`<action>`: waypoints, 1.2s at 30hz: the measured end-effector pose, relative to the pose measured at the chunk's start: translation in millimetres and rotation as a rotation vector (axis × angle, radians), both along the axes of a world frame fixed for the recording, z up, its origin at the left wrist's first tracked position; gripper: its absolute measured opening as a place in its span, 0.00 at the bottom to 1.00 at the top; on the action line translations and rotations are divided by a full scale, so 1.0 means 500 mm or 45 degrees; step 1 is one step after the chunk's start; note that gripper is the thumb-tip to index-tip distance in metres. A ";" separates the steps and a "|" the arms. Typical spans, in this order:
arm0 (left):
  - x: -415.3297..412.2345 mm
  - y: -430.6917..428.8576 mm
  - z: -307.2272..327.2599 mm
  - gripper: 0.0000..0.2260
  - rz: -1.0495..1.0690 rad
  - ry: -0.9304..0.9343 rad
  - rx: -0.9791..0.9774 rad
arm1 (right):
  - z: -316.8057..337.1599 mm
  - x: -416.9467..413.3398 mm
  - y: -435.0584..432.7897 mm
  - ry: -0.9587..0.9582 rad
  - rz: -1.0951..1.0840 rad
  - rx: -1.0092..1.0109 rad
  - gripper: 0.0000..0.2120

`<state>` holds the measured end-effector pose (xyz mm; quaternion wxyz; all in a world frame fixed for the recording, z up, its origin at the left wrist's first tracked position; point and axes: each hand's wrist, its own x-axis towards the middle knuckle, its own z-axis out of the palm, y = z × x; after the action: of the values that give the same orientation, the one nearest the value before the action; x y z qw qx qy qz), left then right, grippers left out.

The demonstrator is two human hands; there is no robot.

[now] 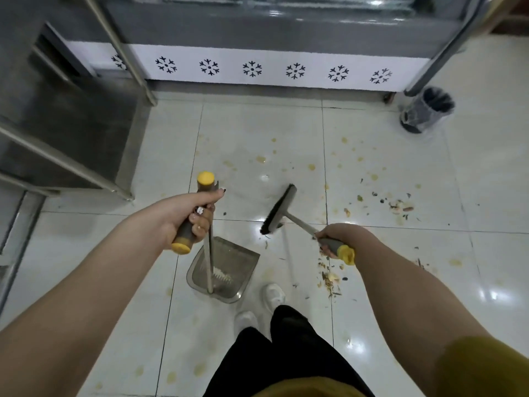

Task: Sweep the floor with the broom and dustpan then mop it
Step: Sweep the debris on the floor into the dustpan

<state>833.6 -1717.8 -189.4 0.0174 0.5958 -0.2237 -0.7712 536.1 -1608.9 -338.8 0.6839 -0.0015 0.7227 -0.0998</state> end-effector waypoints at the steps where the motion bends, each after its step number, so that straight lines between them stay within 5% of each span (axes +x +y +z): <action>1: -0.005 0.004 0.000 0.16 -0.038 0.003 -0.006 | 0.003 -0.009 0.021 0.014 -0.030 0.008 0.06; 13: 0.029 0.080 0.029 0.16 -0.137 0.062 -0.002 | 0.027 0.020 0.165 0.067 -0.187 -0.015 0.09; 19: 0.078 0.102 0.031 0.16 -0.065 0.066 0.008 | 0.040 0.106 0.129 -0.105 -0.204 -0.100 0.09; 29: 0.144 0.115 0.012 0.16 0.088 0.049 0.034 | 0.036 0.309 -0.014 -0.200 0.181 -0.162 0.08; 36: 0.165 0.123 0.004 0.16 0.170 0.013 0.063 | 0.047 0.307 0.002 -0.143 0.331 -0.019 0.08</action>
<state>915.9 -1656.4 -187.4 0.0552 0.6056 -0.1643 -0.7767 689.5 -1608.1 -315.6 0.7305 -0.0947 0.6761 -0.0156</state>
